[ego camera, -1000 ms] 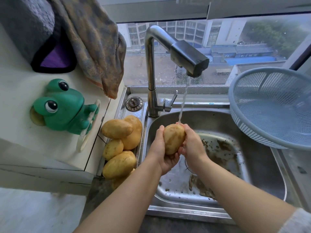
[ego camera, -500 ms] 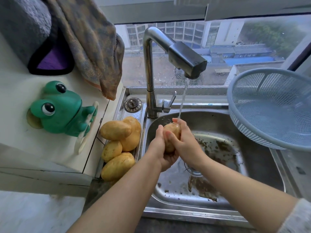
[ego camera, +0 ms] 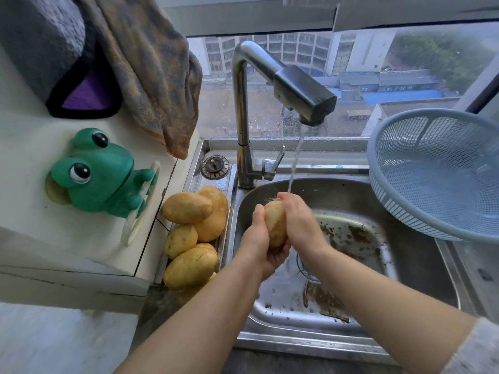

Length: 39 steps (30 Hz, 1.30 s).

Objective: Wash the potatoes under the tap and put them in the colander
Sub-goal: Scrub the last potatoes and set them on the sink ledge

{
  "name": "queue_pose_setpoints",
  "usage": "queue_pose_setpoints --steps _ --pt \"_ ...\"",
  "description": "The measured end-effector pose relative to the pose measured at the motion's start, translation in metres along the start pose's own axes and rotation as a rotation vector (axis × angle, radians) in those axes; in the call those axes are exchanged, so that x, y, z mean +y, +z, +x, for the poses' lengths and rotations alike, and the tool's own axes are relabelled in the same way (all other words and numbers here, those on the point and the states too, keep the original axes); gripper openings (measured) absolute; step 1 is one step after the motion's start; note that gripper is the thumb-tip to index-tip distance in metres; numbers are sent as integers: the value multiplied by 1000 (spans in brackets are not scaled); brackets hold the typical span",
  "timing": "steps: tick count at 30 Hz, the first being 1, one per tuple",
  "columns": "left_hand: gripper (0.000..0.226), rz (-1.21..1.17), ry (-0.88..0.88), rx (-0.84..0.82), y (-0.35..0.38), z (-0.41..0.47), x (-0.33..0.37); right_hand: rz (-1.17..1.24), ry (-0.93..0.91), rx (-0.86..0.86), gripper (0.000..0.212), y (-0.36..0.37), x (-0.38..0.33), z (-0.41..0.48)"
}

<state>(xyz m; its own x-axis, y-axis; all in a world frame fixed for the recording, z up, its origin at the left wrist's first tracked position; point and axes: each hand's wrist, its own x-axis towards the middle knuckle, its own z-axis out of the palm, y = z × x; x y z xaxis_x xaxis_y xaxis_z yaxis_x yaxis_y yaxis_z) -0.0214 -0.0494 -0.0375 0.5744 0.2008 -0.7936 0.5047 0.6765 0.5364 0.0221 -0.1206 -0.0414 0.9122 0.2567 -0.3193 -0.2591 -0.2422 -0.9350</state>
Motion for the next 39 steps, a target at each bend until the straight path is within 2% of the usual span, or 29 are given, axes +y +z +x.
queue_pose_setpoints --steps 2,3,5,7,10,13,15,17,18,20,21,22,24,27,29,32,35,37,39 --pt "57 -50 -51 -46 -4 -2 6 -161 -194 -38 37 2 9 -6" --pt "56 -9 -27 -48 -5 -2 7 -186 -232 -32 40 1 10 -6" --pt "54 142 114 -5 -3 -2 6 -133 -203 26 29 -2 6 -3" --pt "55 270 255 31 1 -2 3 17 -82 74 20 -2 -4 2" --pt "56 478 447 39 -2 0 -2 279 247 110 26 1 -9 12" --pt "61 606 647 -1 -10 2 -7 440 575 -26 30 -10 0 29" --pt "61 638 678 -34 -12 -1 -6 493 635 -97 35 -17 0 32" --pt "55 620 630 -23 -10 3 -4 507 585 -120 36 -16 -3 30" --pt "54 611 597 -2 -9 5 -2 438 486 -82 35 -13 -3 25" --pt "52 591 512 31 -7 8 4 100 119 -3 31 -8 0 12" --pt "50 565 458 35 -6 8 8 -16 -56 -21 30 -7 3 5" --pt "48 551 416 31 -6 6 12 -91 -150 -69 37 -8 5 -1" --pt "49 609 431 26 -7 4 15 -103 -132 -138 48 -13 8 0" --pt "43 759 621 15 -7 4 6 54 -37 -53 29 -15 4 5" --pt "39 783 669 -10 -7 5 3 143 6 -46 21 -14 3 8" --pt "40 736 603 -32 -10 5 11 333 164 -314 28 -28 1 12" --pt "47 684 443 -47 -14 2 19 461 286 -560 51 -50 -4 15" --pt "50 692 423 -50 -13 0 18 399 281 -588 57 -55 -4 17" --pt "49 735 503 -36 -13 1 13 283 244 -510 54 -49 -5 17"
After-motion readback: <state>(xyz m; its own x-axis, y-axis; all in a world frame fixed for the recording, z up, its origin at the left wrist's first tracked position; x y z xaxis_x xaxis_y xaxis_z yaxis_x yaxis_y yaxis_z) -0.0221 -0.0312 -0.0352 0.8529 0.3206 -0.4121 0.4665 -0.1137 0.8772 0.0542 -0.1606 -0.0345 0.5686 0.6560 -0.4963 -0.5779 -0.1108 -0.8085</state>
